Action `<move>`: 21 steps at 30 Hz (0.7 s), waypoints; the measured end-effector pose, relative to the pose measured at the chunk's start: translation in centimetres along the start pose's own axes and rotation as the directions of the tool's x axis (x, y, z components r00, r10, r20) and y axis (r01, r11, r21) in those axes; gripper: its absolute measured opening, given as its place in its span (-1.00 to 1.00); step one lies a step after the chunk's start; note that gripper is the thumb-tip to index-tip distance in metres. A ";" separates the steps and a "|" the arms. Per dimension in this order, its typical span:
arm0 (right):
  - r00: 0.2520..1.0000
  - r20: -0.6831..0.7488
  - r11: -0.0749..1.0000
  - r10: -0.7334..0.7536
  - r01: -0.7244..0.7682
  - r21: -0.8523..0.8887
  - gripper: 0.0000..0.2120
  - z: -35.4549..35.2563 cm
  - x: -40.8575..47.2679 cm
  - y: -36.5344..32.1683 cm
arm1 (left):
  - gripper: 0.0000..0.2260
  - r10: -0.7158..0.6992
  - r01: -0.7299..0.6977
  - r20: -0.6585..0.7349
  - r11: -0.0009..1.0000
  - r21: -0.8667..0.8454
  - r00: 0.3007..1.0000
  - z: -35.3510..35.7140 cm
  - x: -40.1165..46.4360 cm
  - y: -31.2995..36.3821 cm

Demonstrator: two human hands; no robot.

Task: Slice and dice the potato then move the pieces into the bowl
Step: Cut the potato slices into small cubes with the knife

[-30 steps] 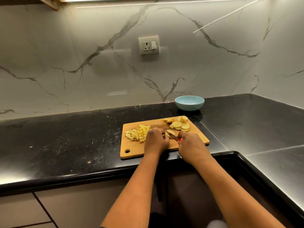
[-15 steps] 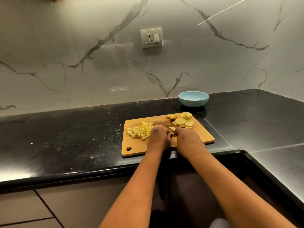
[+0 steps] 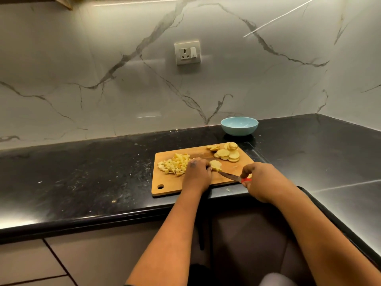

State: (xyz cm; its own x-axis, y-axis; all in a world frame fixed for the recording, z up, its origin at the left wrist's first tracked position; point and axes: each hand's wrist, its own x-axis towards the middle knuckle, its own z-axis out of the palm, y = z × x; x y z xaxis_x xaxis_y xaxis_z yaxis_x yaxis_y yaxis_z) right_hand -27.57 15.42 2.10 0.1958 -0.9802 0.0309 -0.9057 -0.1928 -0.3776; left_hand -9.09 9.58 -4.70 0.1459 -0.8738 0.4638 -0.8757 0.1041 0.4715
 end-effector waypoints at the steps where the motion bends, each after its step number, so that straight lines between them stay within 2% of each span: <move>1: 1.000 0.016 1.000 -0.018 0.018 0.011 -0.81 -0.1 -0.2 0.4 | -0.82 0.002 -0.002 0.003 1.000 0.004 1.000 0.0 -0.1 -0.1; 4: 0.998 -0.005 0.993 -0.057 0.057 0.099 -0.91 -0.6 -0.5 1.7 | -0.83 0.010 -0.010 -0.001 1.000 0.020 1.000 -0.2 -0.2 0.0; 8: 0.982 -0.191 0.949 -0.011 0.070 0.309 -0.92 0.0 1.3 3.0 | -0.84 -0.006 0.006 -0.039 1.000 0.015 0.999 -0.2 -0.4 0.4; 12: 0.968 -0.250 0.932 -0.015 0.104 0.347 -0.83 1.6 4.0 2.3 | -0.61 -0.024 0.025 -0.018 0.999 0.047 1.000 0.0 -0.6 0.4; 15: 0.948 -0.312 0.907 -0.057 0.180 0.381 -0.79 2.6 5.9 1.5 | -0.45 -0.018 0.014 0.027 0.989 0.145 0.999 0.1 -0.6 0.4; 18: 0.903 -0.429 0.868 -0.022 0.231 0.440 -0.83 4.3 7.1 1.1 | -0.45 0.008 -0.009 0.007 0.988 0.152 1.000 0.2 -0.5 0.1; 21: 0.871 -0.489 0.875 0.047 0.200 0.441 -0.83 5.7 7.8 1.0 | -0.44 0.002 0.001 -0.025 0.989 0.145 1.000 0.6 -0.5 -0.2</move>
State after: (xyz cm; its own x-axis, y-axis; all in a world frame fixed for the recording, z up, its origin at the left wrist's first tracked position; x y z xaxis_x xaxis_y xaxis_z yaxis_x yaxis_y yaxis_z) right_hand -24.81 7.88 -3.29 -0.0559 -0.8855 0.4612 -0.5871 -0.3445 -0.7325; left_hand -9.27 9.73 -5.43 0.1554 -0.8613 0.4838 -0.9329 0.0331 0.3586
